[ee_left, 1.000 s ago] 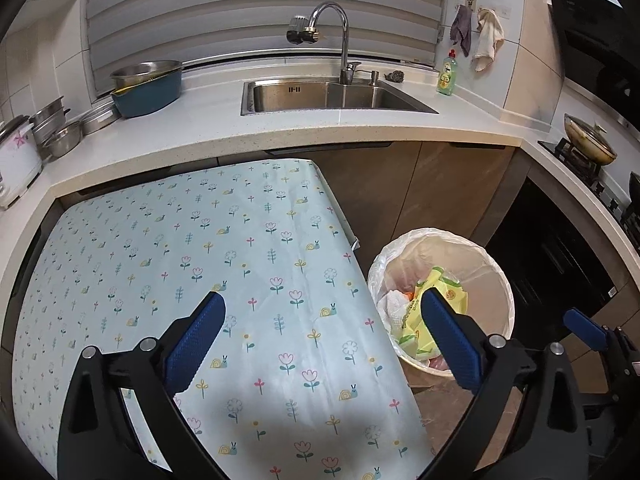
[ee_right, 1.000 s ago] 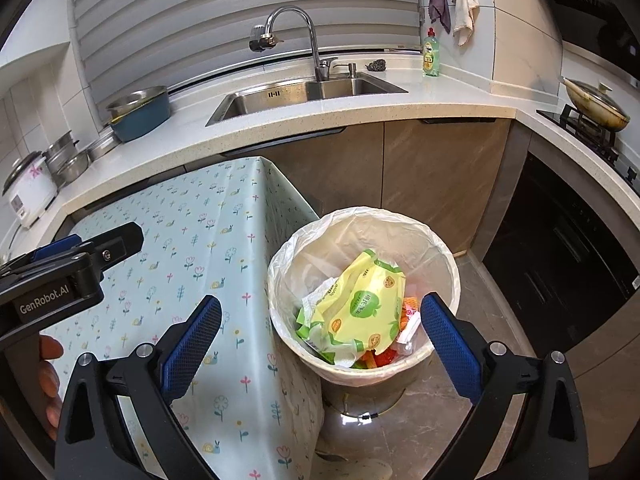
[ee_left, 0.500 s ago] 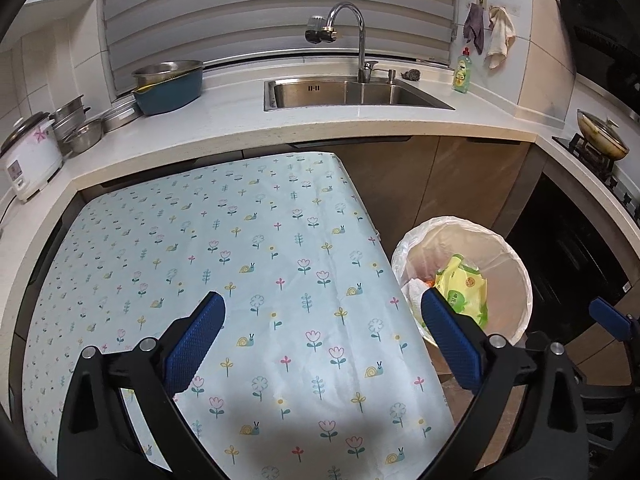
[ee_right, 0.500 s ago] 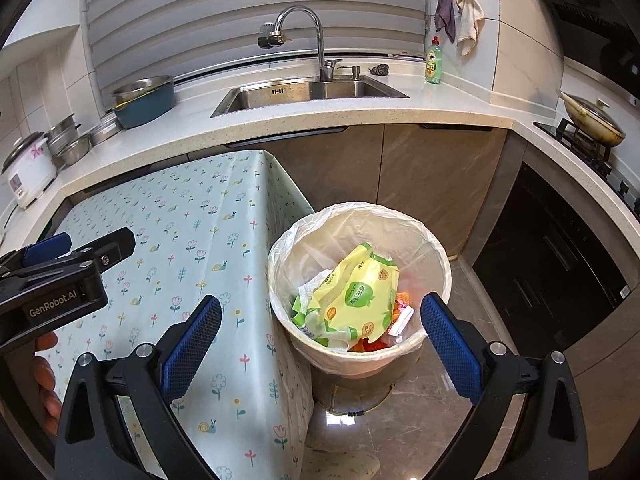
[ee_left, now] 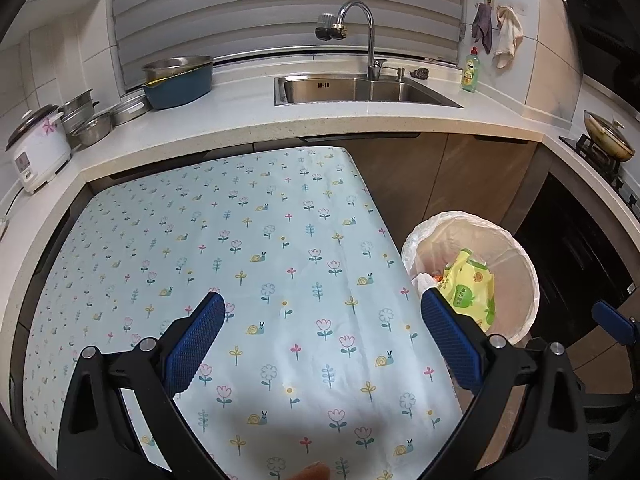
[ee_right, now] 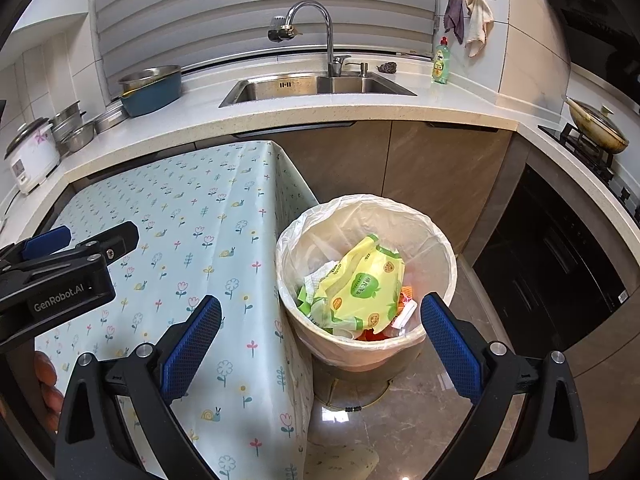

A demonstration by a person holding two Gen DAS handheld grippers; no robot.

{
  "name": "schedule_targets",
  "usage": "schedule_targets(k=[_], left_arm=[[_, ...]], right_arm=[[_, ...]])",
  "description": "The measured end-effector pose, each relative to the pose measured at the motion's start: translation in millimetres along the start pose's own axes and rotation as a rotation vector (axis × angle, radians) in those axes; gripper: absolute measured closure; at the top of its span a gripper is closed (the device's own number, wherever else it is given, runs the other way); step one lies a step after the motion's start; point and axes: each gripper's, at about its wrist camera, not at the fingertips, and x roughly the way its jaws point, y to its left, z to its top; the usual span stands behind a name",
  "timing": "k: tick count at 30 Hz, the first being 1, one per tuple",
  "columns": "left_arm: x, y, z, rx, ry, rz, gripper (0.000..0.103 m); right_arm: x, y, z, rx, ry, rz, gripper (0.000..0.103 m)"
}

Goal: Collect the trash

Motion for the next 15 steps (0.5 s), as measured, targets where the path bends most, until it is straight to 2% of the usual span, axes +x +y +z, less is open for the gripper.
schedule_targets(k=[15], left_arm=[[0.5, -1.7, -6.6, 0.017, 0.002, 0.020, 0.009]], right_arm=[[2.0, 3.8, -3.8, -0.006, 0.008, 0.007, 0.007]])
